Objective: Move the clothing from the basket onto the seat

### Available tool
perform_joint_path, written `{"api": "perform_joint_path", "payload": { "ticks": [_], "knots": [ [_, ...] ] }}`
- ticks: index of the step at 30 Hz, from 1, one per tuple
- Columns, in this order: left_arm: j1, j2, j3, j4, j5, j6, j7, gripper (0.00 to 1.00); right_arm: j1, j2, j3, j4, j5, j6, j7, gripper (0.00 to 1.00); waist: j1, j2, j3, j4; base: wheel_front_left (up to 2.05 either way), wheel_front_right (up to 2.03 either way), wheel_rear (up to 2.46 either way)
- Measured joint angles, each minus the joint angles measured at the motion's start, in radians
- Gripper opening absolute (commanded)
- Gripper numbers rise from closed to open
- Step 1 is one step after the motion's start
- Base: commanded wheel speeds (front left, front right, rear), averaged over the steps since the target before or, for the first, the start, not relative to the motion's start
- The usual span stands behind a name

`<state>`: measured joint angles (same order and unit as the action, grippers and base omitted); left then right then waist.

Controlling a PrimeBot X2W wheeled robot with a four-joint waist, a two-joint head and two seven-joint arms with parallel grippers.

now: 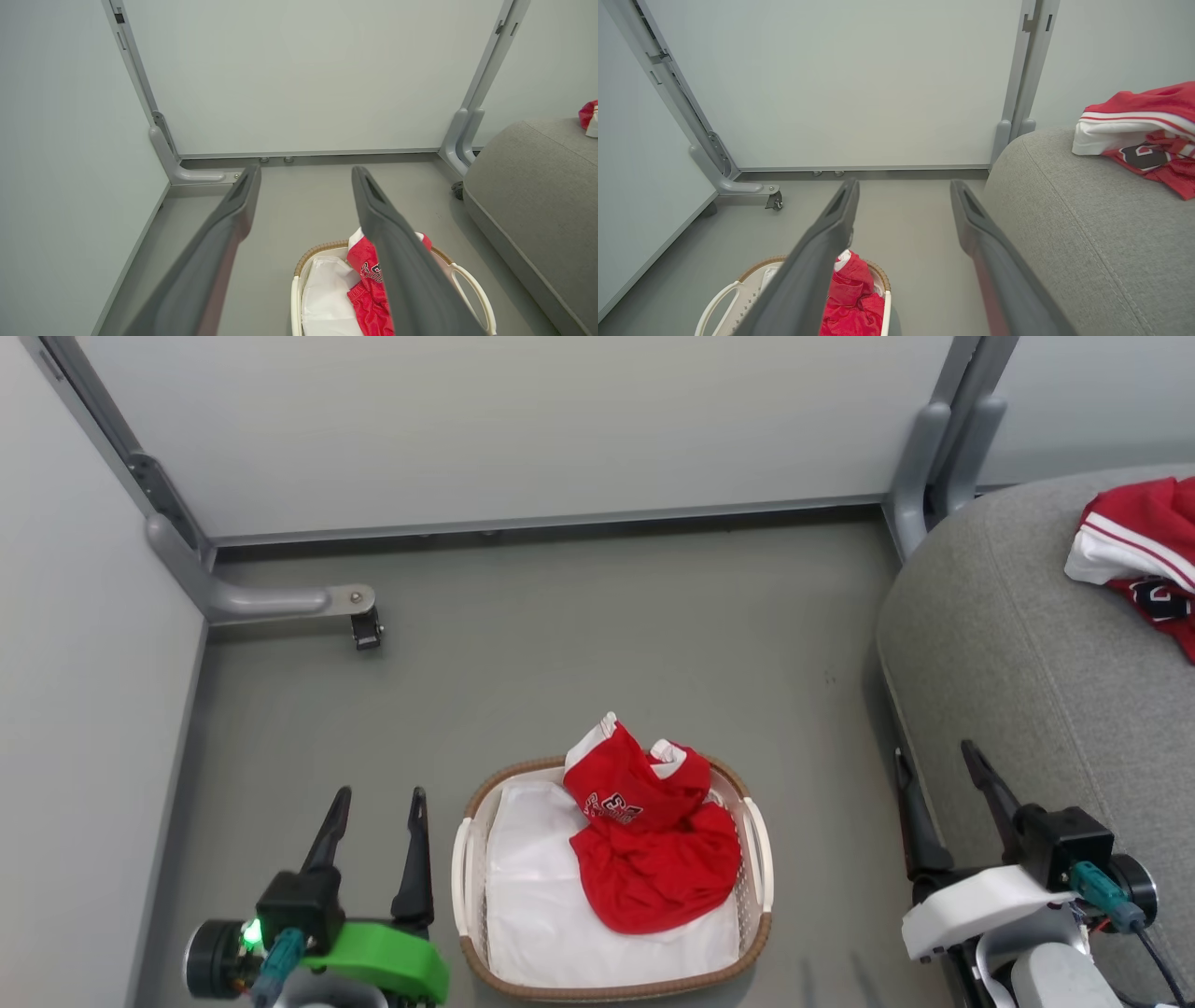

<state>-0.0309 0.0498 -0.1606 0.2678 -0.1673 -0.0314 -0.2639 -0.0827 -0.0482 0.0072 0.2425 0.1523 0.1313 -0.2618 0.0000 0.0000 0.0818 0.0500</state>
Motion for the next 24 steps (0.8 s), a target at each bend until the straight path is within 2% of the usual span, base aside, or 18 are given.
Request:
{"api": "perform_joint_path", "payload": {
  "ticks": [10, 19, 24],
  "knots": [
    [-0.295, 0.009, -0.114, 0.142, 0.122, -0.066, 0.000, 1.00, -0.107, -0.001, -0.012, -0.035, -0.002, 0.000, 0.000, 1.00, 0.0000, 0.0000, 0.147, -0.045, 0.00, 0.00, 0.00],
    [-0.549, 0.009, -0.228, 0.313, 0.173, -0.089, 0.000, 1.00, -0.195, -0.001, -0.017, -0.083, 0.020, 0.000, 0.000, 1.00, 0.0000, 0.0000, 0.321, -0.123, 0.00, 0.00, 0.00],
    [-0.666, 0.005, -0.318, 0.460, 0.187, -0.096, 0.000, 1.00, -0.240, -0.001, 0.001, -0.111, 0.042, 0.000, 0.000, 1.00, 0.0001, 0.0000, 0.424, -0.175, 0.00, 0.00, 0.00]
  ]
}}
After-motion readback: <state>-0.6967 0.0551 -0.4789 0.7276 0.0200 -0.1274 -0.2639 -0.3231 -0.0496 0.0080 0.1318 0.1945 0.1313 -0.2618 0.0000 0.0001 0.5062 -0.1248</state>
